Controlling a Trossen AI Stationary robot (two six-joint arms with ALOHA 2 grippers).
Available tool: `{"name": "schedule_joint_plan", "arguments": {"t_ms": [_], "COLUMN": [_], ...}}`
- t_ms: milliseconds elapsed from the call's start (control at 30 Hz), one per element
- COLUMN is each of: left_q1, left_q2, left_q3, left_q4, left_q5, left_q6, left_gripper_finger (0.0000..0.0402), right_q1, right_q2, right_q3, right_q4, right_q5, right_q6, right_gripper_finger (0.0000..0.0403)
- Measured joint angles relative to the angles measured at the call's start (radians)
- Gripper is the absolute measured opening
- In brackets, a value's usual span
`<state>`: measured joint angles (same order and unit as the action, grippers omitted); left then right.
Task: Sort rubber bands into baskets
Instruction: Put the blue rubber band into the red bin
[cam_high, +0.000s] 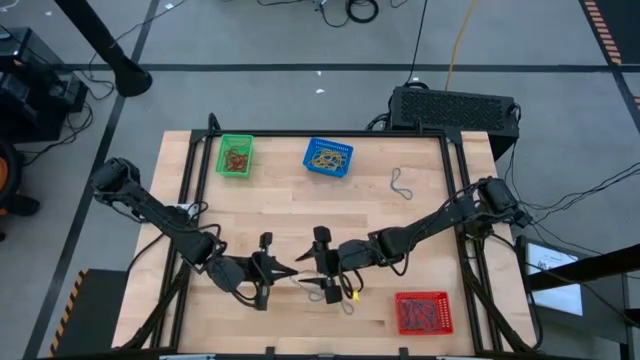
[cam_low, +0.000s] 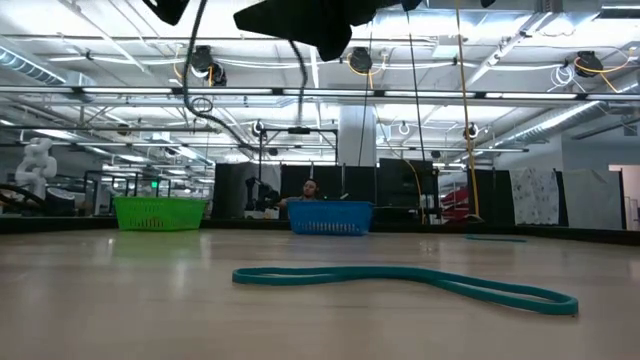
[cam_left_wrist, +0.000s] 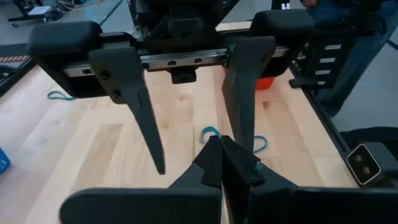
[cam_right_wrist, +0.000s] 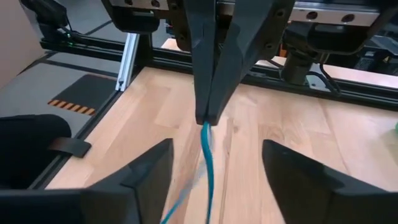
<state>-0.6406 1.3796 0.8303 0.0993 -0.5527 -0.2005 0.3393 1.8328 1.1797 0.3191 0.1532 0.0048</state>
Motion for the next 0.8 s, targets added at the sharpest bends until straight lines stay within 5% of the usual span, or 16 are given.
{"name": "schedule_joint_plan", "arguments": {"t_ms": [133, 367, 567, 800], "left_q1": [0.006, 0.007, 0.012, 0.013], "left_q2": [0.000, 0.000, 0.000, 0.000], "left_q3": [0.000, 0.000, 0.000, 0.000], "left_q4": [0.000, -0.004, -0.016, -0.043], "left_q5": [0.000, 0.000, -0.001, -0.041], "left_q6": [-0.001, -0.009, -0.026, -0.098], "left_gripper_finger": [0.0000, 0.0004, 0.0044, 0.0135], "right_q1": [0.000, -0.001, -0.006, -0.006], "right_q2": [0.000, -0.009, -0.021, -0.065], "right_q3": [0.000, 0.000, 0.001, 0.001], "right_q4": [0.000, -0.038, -0.080, -0.121], "right_q5": [0.001, 0.002, 0.001, 0.002], "right_q6": [-0.008, -0.035, -0.020, -0.009], "right_gripper_finger": [0.0185, 0.0019, 0.0002, 0.0001]}}
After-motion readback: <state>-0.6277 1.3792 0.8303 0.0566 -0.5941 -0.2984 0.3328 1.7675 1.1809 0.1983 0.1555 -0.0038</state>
